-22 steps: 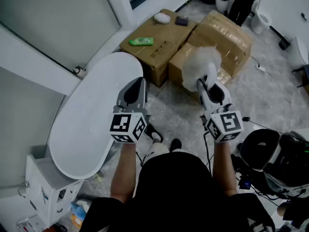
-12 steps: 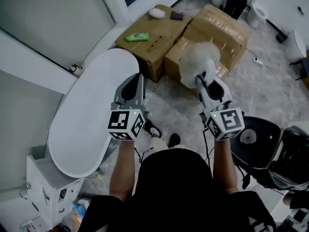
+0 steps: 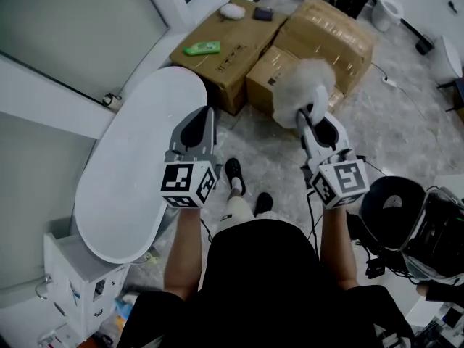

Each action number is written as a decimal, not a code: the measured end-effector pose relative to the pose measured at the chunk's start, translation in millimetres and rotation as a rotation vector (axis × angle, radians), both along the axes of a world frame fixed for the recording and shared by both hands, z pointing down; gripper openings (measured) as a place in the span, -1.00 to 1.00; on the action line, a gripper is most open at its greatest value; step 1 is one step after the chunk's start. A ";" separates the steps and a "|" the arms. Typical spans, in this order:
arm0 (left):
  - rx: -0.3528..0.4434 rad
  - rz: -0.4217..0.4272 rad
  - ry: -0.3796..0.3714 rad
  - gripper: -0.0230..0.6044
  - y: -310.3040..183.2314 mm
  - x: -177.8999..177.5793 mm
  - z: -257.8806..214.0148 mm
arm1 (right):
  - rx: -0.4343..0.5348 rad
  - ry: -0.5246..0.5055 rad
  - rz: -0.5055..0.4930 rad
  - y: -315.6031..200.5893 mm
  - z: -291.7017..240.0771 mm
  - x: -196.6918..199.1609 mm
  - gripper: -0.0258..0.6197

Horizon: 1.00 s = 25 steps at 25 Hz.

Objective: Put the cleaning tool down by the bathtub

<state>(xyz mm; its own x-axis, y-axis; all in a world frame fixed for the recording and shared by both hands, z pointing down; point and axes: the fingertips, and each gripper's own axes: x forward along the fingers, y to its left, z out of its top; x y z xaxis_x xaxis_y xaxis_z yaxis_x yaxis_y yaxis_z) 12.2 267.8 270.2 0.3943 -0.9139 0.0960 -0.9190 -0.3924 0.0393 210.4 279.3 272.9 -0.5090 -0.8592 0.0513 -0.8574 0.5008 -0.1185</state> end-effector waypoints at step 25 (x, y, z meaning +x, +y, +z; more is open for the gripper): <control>-0.003 0.029 0.043 -0.93 -151.0 -54.2 7.9 | -0.001 0.009 0.028 -144.9 -6.1 -55.4 -0.61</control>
<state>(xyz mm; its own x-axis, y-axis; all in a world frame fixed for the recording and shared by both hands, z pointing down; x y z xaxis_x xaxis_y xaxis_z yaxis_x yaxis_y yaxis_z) -42.0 116.8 278.0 0.4246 -0.9018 0.0806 -0.9046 -0.4188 0.0795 155.0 134.4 266.8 -0.4843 -0.8731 0.0563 -0.8721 0.4766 -0.1113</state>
